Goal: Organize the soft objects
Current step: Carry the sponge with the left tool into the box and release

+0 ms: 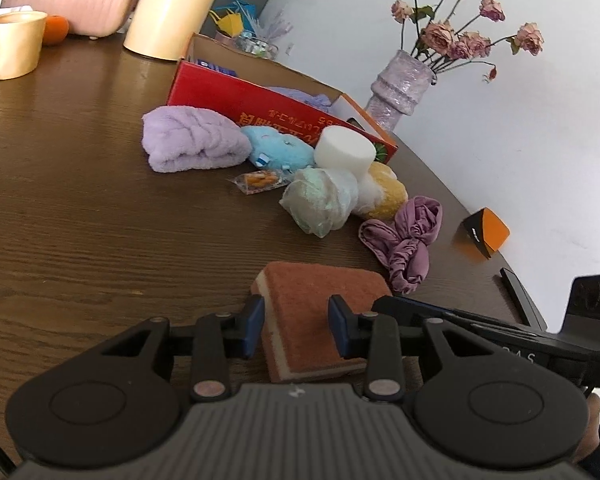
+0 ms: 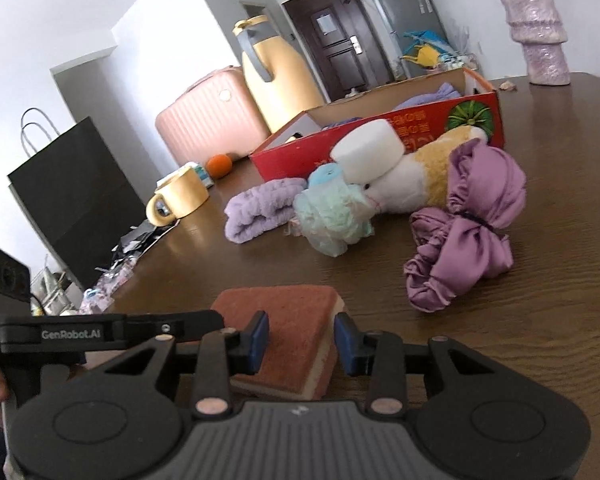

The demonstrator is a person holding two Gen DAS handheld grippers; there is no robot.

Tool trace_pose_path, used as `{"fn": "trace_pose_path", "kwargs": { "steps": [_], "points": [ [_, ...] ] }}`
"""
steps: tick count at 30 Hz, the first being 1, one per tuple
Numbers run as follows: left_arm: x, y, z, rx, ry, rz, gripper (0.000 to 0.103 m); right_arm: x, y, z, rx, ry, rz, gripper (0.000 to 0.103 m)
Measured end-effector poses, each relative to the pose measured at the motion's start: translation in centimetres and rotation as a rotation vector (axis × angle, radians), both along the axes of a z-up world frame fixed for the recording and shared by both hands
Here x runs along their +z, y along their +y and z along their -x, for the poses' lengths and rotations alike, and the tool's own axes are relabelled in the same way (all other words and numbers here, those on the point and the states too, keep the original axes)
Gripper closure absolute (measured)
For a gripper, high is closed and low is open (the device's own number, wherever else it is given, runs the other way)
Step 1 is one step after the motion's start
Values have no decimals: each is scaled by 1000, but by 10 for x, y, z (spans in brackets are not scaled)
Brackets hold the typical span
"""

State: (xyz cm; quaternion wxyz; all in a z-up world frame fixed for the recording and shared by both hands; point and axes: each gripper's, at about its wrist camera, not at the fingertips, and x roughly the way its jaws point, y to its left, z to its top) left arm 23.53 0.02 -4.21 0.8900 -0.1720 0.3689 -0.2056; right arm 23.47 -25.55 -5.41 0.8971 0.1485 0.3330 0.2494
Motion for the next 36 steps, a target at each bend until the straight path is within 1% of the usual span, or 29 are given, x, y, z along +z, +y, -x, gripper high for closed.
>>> {"fn": "trace_pose_path", "kwargs": {
  "steps": [2,4,7,9,11,13,14,15,16,18,19,20,21,22,24,25,26,27,28,29,30,31,33,36],
  "points": [
    [1,-1,-2,-15,1,3,72,3,1,-1,5,-6,5,75],
    [4,-3,-3,-15,-22,-18,72,9,0,-4,3,-18,0,76],
    [17,-3,-10,-12,-49,-11,72,32,1,-14,-13,-83,3,76],
    [32,-5,-21,-30,-86,-11,72,50,1,-34,-20,-125,3,76],
    [52,-9,-38,-41,-121,-13,72,71,2,-68,-20,-162,-4,76],
    [78,-15,-65,-41,-158,-12,72,88,6,-108,-16,-183,2,76],
    [93,-20,-86,-33,-164,-9,72,96,9,-134,-19,-187,12,76],
    [106,-27,-102,-27,-163,-12,72,101,13,-159,-17,-177,22,76],
    [112,-25,-127,-26,-163,-24,72,104,18,-187,-9,-155,37,76],
    [119,-22,-186,0,-155,-74,71,103,26,-243,-17,-76,43,75],
    [117,-20,-210,2,-142,-97,71,98,32,-273,1,-23,60,74],
    [114,-18,-241,16,-108,-121,71,92,36,-296,-4,27,65,73],
    [108,-16,-269,43,-46,-131,70,86,40,-314,-1,61,77,72],
    [102,-16,-288,47,-16,-144,70,78,44,-333,12,91,88,72],
    [89,-21,-326,52,8,-225,70,59,48,-370,-17,192,59,73],
    [82,-22,-341,52,27,-253,70,49,50,-386,-20,242,43,76],
    [74,-24,-359,53,65,-281,70,41,54,-397,5,277,40,76],
    [68,-25,-370,67,83,-328,65,35,59,-403,31,297,54,76],
    [63,-25,-375,90,86,-365,63,30,63,-405,26,301,72,76],
    [59,-27,-379,105,79,-404,62,29,68,-405,19,283,98,76],
    [54,-28,-381,97,72,-444,61,28,72,-405,35,268,118,76],
    [51,-30,-378,83,44,-470,60,29,74,-403,43,260,130,75],
    [51,-30,-371,88,20,-484,59,31,77,-402,47,252,140,75],
    [56,-22,-363,83,17,-453,59,44,72,-398,21,220,151,75]
  ]
}}
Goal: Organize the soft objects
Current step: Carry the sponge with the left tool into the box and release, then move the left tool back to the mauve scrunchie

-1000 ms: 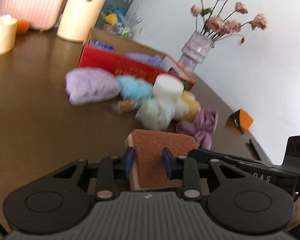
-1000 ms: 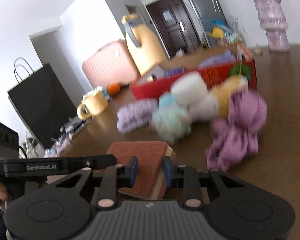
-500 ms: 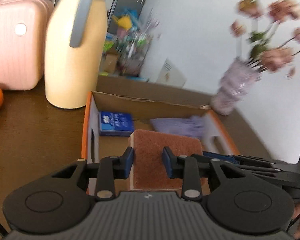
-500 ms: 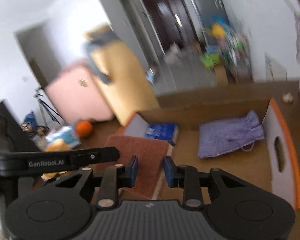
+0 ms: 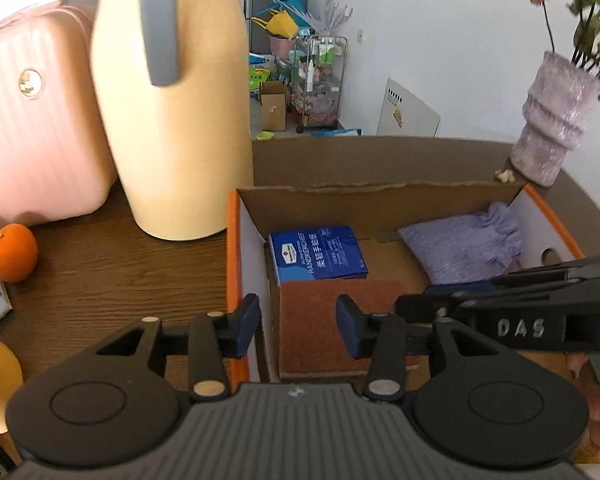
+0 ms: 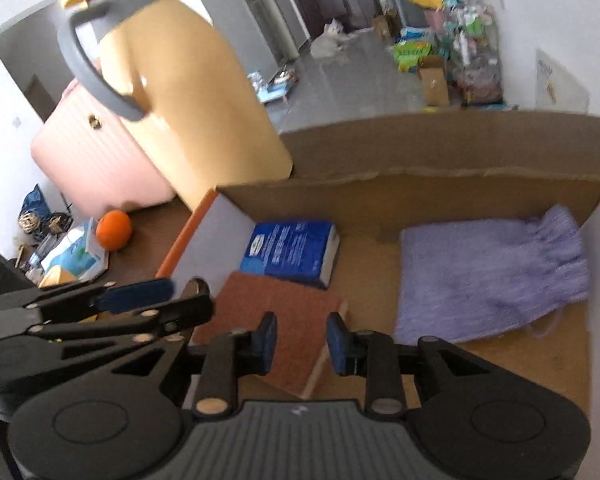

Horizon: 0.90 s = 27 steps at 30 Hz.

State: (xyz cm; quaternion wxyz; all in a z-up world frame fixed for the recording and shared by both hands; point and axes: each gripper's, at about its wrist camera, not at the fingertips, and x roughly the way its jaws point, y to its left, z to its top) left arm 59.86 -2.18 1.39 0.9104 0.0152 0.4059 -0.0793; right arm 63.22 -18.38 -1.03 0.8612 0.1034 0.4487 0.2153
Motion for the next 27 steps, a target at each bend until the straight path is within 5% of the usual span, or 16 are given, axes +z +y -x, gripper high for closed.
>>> {"fn": "trace_pose_path", "kwargs": {
  "steps": [4,14,18,27],
  "points": [
    [20,6,13,2,-39,1,51,32,-30,16,-30,-57,2,75],
    [99,34,107,34,-268,-55,26,106,-128,136,-167,-315,158,45],
    [115,32,150,36,-357,-76,4,120,-150,176,-233,-372,147,43],
    [122,20,235,72,-543,-64,0,134,-147,266,-265,-608,150,22]
  ]
}}
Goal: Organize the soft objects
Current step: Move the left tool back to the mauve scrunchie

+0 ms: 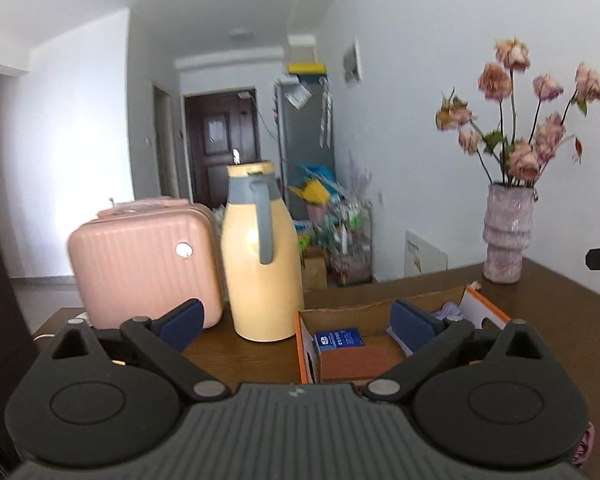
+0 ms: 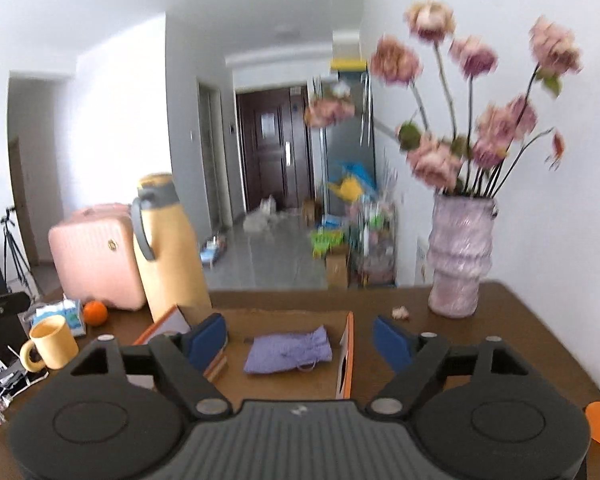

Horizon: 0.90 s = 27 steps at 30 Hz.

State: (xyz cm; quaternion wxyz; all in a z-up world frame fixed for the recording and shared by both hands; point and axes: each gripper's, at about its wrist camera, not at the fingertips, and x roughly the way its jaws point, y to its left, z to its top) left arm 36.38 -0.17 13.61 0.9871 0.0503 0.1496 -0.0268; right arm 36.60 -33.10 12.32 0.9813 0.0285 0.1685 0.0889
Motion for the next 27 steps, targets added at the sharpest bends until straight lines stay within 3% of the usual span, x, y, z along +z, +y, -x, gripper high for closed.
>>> {"fn": "trace_pose_path", "kwargs": {
  "steps": [4,9,12,16,20,23,27],
  "points": [
    [-12,2,47,30,-74,17,0,-24,5,51,-18,-94,8,16],
    [-40,-4,123,67,-176,-42,0,-61,6,122,-7,-135,-4,13],
    [-56,0,167,51,-209,-25,0,-82,4,165,-8,-198,0,10],
    [-80,7,207,10,-191,6,0,-103,0,211,-63,-208,20,10],
    [-97,14,236,13,-154,22,0,-128,0,244,-75,-140,-4,10],
    [-111,20,251,4,-107,50,0,-141,4,255,-72,-98,9,10],
    [-122,18,249,-4,-64,19,0,-145,9,253,-71,-85,23,11]
  ]
}}
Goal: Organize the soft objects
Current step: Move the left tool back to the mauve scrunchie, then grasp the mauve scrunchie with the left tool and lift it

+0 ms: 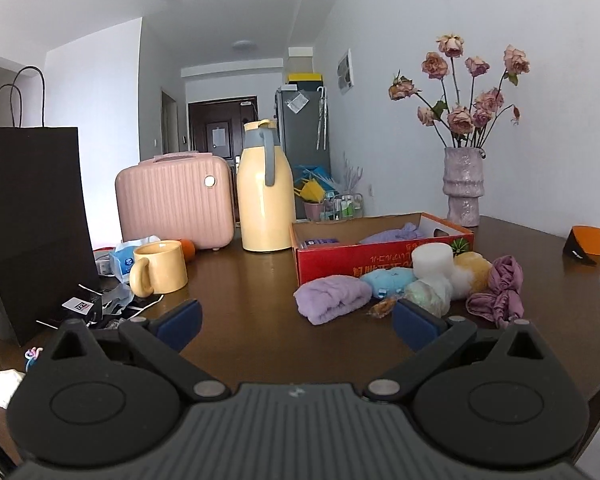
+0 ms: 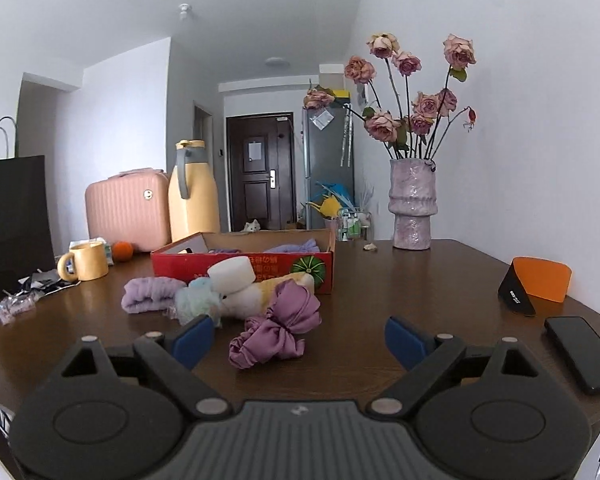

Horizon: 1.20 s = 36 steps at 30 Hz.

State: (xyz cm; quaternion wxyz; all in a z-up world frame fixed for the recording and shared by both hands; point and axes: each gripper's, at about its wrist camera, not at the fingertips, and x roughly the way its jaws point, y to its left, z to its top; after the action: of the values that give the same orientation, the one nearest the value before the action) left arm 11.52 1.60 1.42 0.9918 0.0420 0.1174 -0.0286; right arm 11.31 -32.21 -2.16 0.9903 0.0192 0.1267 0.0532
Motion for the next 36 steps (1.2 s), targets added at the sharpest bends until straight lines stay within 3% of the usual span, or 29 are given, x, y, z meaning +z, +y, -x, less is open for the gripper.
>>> {"fn": "trace_pose_path", "kwargs": {
  "steps": [13,16,20,23,24,27,28,29,31,36],
  "points": [
    [-16,-18,-48,-40,100,23,0,-6,-2,-57,-10,65,-21,12],
    [-21,-38,-71,-65,161,72,0,-4,-7,-87,-1,107,-40,20],
    [-31,-82,-102,-178,252,137,3,0,-12,-134,67,161,-59,30],
    [-41,-115,-128,-280,339,199,30,2,-13,-166,127,181,-73,41],
    [-45,-124,-135,-297,363,203,43,2,-14,-176,143,193,-81,45],
    [-59,-149,-161,-340,483,220,58,-5,-18,-201,178,257,-120,69],
    [-63,-154,-167,-354,514,238,66,-8,-19,-205,182,278,-131,83],
    [-67,-157,-172,-366,540,259,71,-12,-21,-204,182,293,-146,85],
    [-70,-159,-176,-363,542,263,91,-17,-27,-196,181,289,-180,86],
    [-64,-149,-169,-399,569,252,95,-29,-36,-163,191,325,-338,86]
  ]
}}
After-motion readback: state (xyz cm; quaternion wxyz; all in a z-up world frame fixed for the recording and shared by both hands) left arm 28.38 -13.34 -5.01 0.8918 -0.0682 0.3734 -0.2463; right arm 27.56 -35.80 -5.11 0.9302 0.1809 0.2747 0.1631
